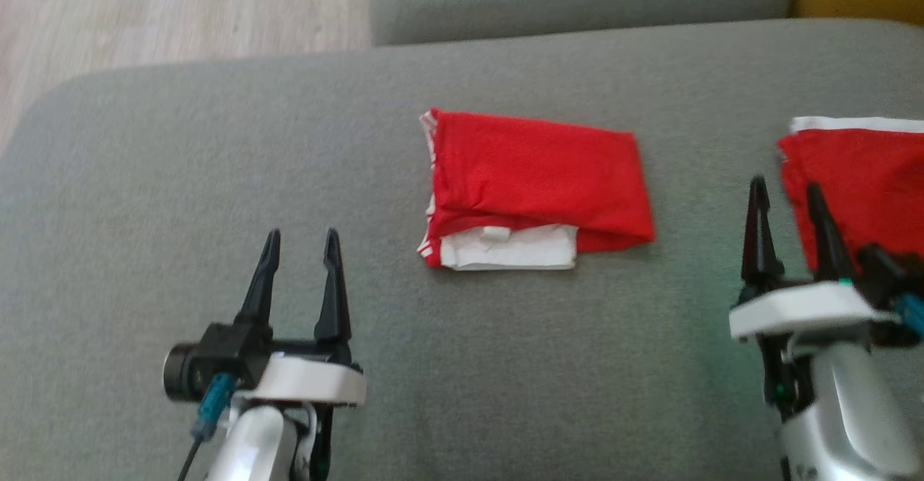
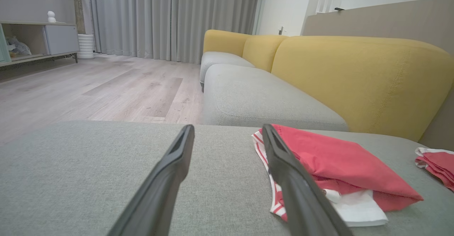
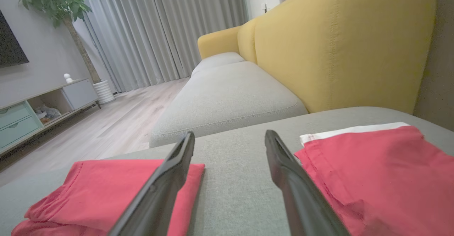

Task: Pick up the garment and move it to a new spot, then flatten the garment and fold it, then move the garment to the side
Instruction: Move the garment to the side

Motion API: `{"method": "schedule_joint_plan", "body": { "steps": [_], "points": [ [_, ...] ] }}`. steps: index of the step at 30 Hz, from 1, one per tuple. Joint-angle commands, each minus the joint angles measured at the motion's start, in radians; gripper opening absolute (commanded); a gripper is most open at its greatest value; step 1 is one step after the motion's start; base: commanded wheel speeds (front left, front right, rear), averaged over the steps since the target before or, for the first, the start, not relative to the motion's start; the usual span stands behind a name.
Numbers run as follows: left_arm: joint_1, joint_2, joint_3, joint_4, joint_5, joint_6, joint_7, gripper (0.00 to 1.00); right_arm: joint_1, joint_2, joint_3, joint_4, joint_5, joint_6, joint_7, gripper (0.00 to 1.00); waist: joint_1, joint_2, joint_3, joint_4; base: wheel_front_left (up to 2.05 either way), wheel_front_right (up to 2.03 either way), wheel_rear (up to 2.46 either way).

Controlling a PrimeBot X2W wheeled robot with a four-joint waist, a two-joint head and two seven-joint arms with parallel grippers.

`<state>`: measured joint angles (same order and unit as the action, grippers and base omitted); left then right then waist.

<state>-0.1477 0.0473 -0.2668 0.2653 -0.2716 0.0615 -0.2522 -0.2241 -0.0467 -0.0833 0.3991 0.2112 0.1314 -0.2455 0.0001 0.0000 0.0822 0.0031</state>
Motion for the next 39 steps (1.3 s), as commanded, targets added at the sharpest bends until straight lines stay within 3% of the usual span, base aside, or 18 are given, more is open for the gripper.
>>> {"method": "schedule_joint_plan", "body": {
  "steps": [1, 6, 14, 26, 27, 28, 39],
  "points": [
    [-0.058, 0.003, 0.021, -0.033, 0.009, 0.003, -0.010, 1.00, -0.061, -0.004, 0.026, -0.019, -0.005, -0.001, 0.005, 1.00, -0.0001, 0.0000, 0.039, 0.034, 0.00, 0.00, 0.00],
    [-0.085, 0.003, 0.003, -0.030, 0.010, 0.005, -0.010, 1.00, -0.155, -0.004, 0.055, 0.068, 0.012, -0.001, 0.052, 1.00, -0.0001, 0.0000, 0.090, 0.074, 0.00, 0.00, 0.00],
    [-0.108, 0.003, -0.035, -0.025, 0.001, 0.015, -0.010, 1.00, -0.283, -0.004, 0.083, 0.324, 0.093, -0.001, 0.147, 1.00, -0.0001, 0.0000, 0.121, 0.131, 0.00, 0.00, 0.00],
    [-0.132, 0.003, -0.040, -0.034, 0.008, 0.019, -0.010, 1.00, -0.397, -0.004, 0.137, 0.615, 0.097, -0.001, 0.215, 1.00, -0.0001, 0.0000, 0.142, 0.165, 0.00, 0.00, 0.00],
    [-0.134, 0.003, -0.040, -0.035, 0.008, 0.020, -0.010, 1.00, -0.402, -0.004, 0.146, 0.627, 0.097, -0.001, 0.212, 0.42, -0.0001, 0.0000, 0.141, 0.166, 0.00, 0.00, 0.00],
    [-0.136, 0.003, -0.040, -0.036, 0.007, 0.021, -0.010, 1.00, -0.407, -0.004, 0.153, 0.635, 0.091, -0.001, 0.201, 0.00, -0.0001, 0.0000, 0.140, 0.166, 0.00, 0.00, 0.00],
    [-0.108, 0.003, -0.016, -0.031, 0.008, 0.022, -0.010, 1.00, -0.435, -0.061, 0.219, 0.624, 0.001, -0.001, 0.021, 0.00, -0.0001, 0.0000, 0.075, 0.120, 0.00, 0.00, 0.00]
  ]
}}
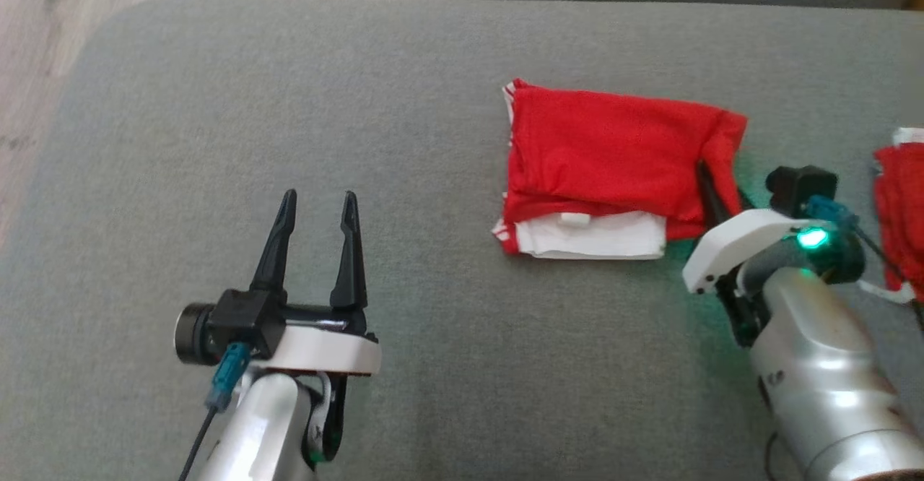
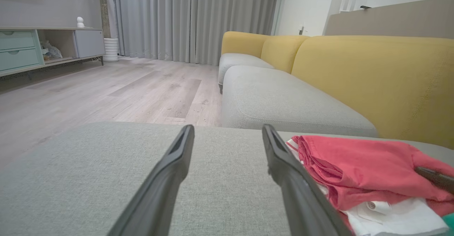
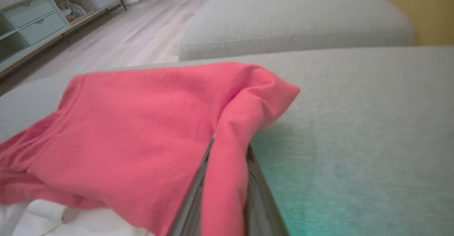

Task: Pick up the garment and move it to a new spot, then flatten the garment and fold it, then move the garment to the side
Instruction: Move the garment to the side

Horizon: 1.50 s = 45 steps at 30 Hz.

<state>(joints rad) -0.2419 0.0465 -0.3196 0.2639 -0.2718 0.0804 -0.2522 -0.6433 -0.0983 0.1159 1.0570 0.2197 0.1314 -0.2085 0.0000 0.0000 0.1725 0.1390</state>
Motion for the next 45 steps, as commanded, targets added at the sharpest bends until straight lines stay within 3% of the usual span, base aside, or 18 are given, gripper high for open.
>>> {"method": "schedule_joint_plan", "body": {
  "steps": [1, 6, 13, 21, 28, 32, 38, 40, 45],
  "points": [
    [-0.011, 0.004, 0.039, -0.030, 0.008, 0.002, -0.010, 1.00, -0.013, -0.019, 0.026, -0.045, -0.014, -0.001, -0.023, 0.00, 0.0000, 0.0000, -0.022, -0.024, 0.00, 0.00, 0.00],
    [0.000, 0.004, 0.051, -0.034, 0.006, 0.001, -0.010, 1.00, 0.007, -0.068, 0.055, -0.100, -0.038, -0.001, -0.038, 0.00, 0.0000, 0.0000, -0.046, -0.063, 0.00, 0.00, 0.00],
    [0.015, 0.004, 0.064, -0.042, -0.001, 0.002, -0.010, 1.00, 0.044, -0.197, 0.118, -0.226, -0.045, -0.001, 0.004, 0.00, 0.0000, 0.0000, -0.063, -0.136, 0.00, 0.00, 0.00],
    [-0.002, 0.004, 0.053, -0.048, -0.003, 0.002, -0.010, 1.00, 0.062, -0.420, 0.151, -0.351, 0.002, -0.001, 0.126, 0.00, 0.0000, 0.0000, -0.026, -0.178, 0.00, 0.00, 0.00],
    [-0.032, 0.004, 0.059, -0.047, 0.011, -0.004, -0.010, 1.00, 0.070, -0.618, 0.141, -0.340, 0.012, -0.001, 0.221, 0.00, 0.0000, 0.0000, 0.034, -0.173, 0.00, 0.00, 0.00],
    [-0.044, 0.004, 0.060, -0.038, 0.016, -0.009, -0.010, 1.00, 0.061, -0.665, 0.129, -0.295, 0.006, -0.001, 0.226, 0.00, 0.0000, 0.0000, 0.052, -0.165, 0.00, 0.00, 0.00],
    [-0.056, 0.004, 0.065, -0.034, 0.027, -0.016, -0.010, 1.00, 0.033, -0.655, 0.115, -0.232, -0.004, -0.001, 0.214, 0.00, 0.0000, 0.0000, 0.071, -0.161, 0.00, 0.00, 0.00],
    [-0.061, 0.004, 0.066, -0.032, 0.030, -0.018, -0.010, 1.00, 0.022, -0.649, 0.095, -0.207, -0.021, -0.001, 0.207, 1.00, 0.0000, 0.0000, 0.076, -0.160, 0.00, 0.00, 0.00],
    [-0.064, 0.004, 0.080, -0.034, 0.023, -0.013, -0.010, 1.00, -0.023, -0.607, -0.010, -0.173, -0.060, -0.001, 0.154, 1.00, 0.0000, 0.0000, 0.071, -0.163, 0.00, 0.00, 0.00]
  ]
}}
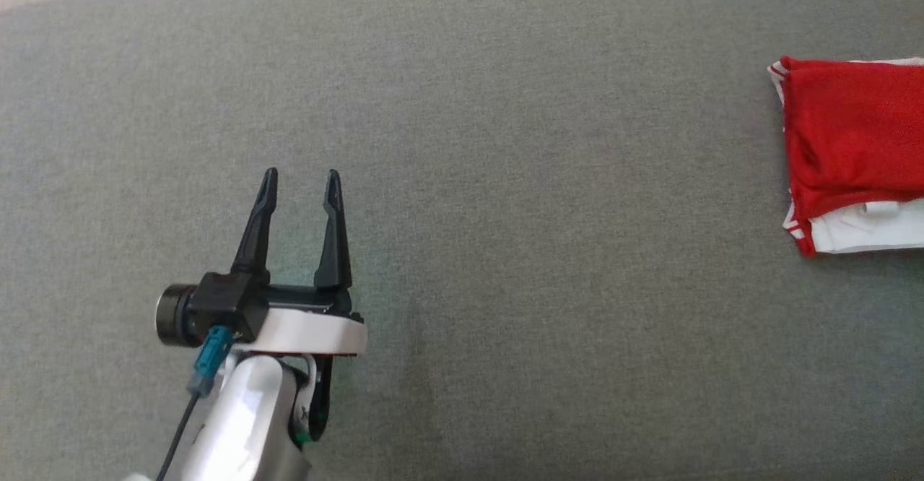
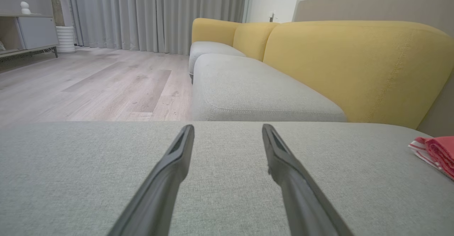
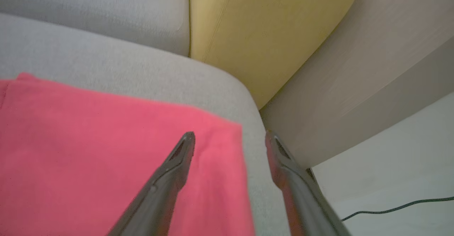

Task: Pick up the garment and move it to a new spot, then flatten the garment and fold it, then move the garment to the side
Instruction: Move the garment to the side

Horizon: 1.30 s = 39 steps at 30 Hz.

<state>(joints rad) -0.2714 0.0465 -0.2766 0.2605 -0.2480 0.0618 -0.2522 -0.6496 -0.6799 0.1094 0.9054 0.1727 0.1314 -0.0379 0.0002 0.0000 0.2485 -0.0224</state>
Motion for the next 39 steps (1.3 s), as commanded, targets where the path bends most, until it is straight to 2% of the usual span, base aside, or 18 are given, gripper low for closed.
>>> {"method": "schedule_joint_plan", "body": {
  "steps": [1, 5, 11, 19, 25, 30, 35, 39],
  "points": [
    [-0.033, 0.004, 0.039, -0.030, -0.001, 0.005, -0.010, 1.00, -0.025, -0.011, -0.023, -0.023, -0.026, -0.001, -0.026, 1.00, -0.0002, 0.0000, -0.012, -0.004, 0.00, 0.00, 0.00],
    [-0.028, 0.004, 0.045, -0.030, 0.003, 0.004, -0.010, 1.00, -0.049, 0.047, -0.078, -0.053, -0.068, -0.001, -0.061, 1.00, -0.0002, 0.0000, -0.037, -0.012, 0.00, 0.00, 0.00],
    [-0.005, 0.004, 0.060, -0.047, -0.012, 0.007, -0.010, 1.00, -0.031, 0.219, -0.141, -0.205, -0.093, -0.001, -0.122, 1.00, -0.0002, 0.0000, -0.113, -0.026, 0.00, 0.00, 0.00],
    [0.051, 0.004, 0.075, -0.085, -0.025, 0.018, -0.010, 1.00, 0.103, 0.441, -0.157, -0.462, -0.058, -0.001, -0.134, 1.00, -0.0002, 0.0000, -0.212, -0.027, 0.00, 0.00, 0.00],
    [0.102, 0.004, 0.079, -0.104, -0.021, 0.011, -0.010, 1.00, 0.255, 0.575, -0.193, -0.584, -0.036, -0.001, -0.146, 1.00, -0.0002, 0.0000, -0.252, -0.021, 0.00, 0.00, 0.00],
    [0.141, 0.004, 0.078, -0.094, -0.023, 0.011, -0.010, 1.00, 0.412, 0.623, -0.213, -0.640, -0.002, -0.001, -0.176, 1.00, -0.0002, 0.0000, -0.268, -0.013, 0.00, 0.00, 0.00],
    [0.176, 0.004, 0.091, -0.075, -0.050, 0.017, -0.010, 1.00, 0.536, 0.629, -0.185, -0.644, 0.051, -0.001, -0.204, 1.00, -0.0002, 0.0000, -0.276, -0.013, 0.00, 0.00, 0.00],
    [0.195, 0.004, 0.106, -0.076, -0.057, 0.019, -0.010, 1.00, 0.566, 0.629, -0.175, -0.642, 0.084, -0.001, -0.216, 1.00, -0.0002, 0.0000, -0.277, -0.015, 0.00, 0.00, 0.00]
  ]
}}
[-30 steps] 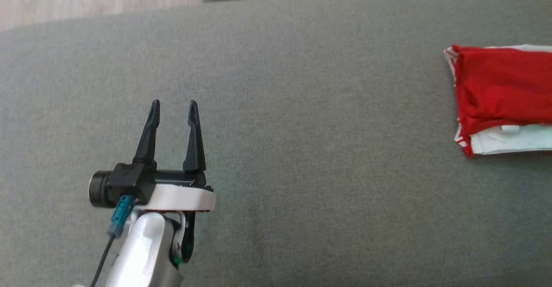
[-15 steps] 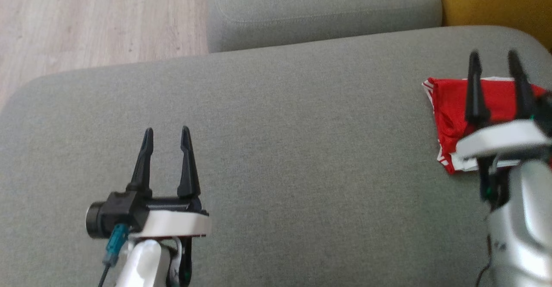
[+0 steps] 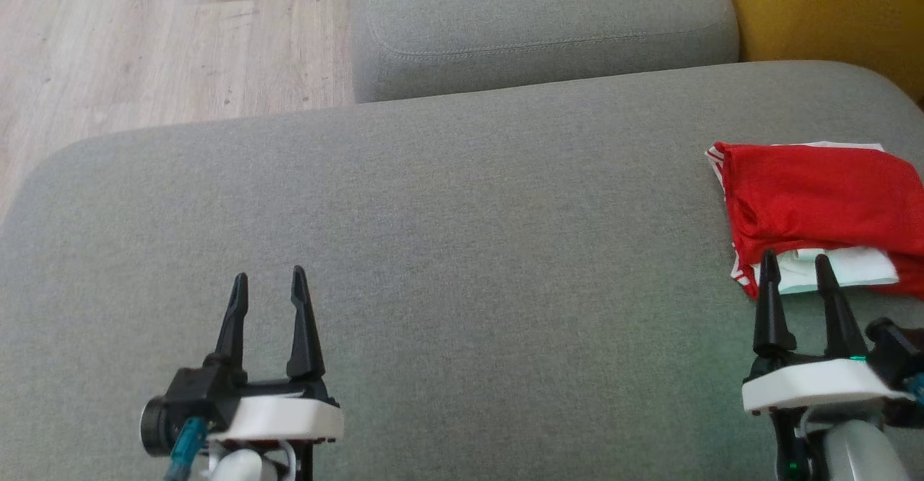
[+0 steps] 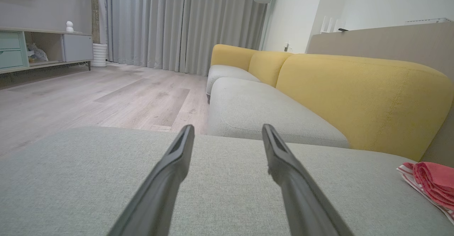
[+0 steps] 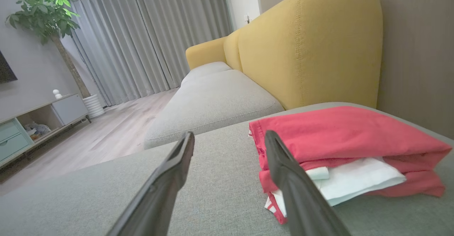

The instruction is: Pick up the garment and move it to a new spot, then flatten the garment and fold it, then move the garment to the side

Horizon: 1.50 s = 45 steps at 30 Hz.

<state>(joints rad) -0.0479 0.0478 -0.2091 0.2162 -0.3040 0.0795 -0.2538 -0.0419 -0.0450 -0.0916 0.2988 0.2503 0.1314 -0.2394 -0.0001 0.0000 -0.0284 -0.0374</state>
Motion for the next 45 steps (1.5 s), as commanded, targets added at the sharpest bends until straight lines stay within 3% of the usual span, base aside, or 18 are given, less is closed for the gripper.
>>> {"method": "schedule_joint_plan", "body": {
  "steps": [1, 36, 37, 45],
  "points": [
    [-0.025, 0.002, 0.041, -0.033, -0.004, 0.000, -0.008, 1.00, -0.040, -0.006, 0.028, -0.036, 0.008, -0.001, -0.016, 1.00, 0.0001, 0.0000, 0.000, 0.000, 0.00, 0.00, 0.00],
    [-0.029, 0.002, 0.040, -0.007, -0.081, -0.025, -0.008, 1.00, -0.030, -0.005, 0.093, -0.009, -0.079, -0.001, -0.022, 1.00, 0.0001, 0.0000, 0.005, 0.005, 0.00, 0.00, 0.00],
    [0.009, 0.000, 0.012, 0.020, -0.076, -0.020, 0.000, 0.00, -0.001, 0.000, 0.066, 0.019, -0.083, 0.000, -0.009, 0.00, 0.0001, 0.0000, 0.005, 0.005, 0.00, 0.00, 0.00],
    [0.015, 0.001, 0.025, 0.054, -0.135, -0.027, 0.022, 0.00, 0.000, 0.000, 0.057, 0.052, -0.016, 0.000, 0.014, 0.00, 0.0001, 0.0000, 0.006, 0.007, 0.00, 0.00, 0.00]
  ]
}}
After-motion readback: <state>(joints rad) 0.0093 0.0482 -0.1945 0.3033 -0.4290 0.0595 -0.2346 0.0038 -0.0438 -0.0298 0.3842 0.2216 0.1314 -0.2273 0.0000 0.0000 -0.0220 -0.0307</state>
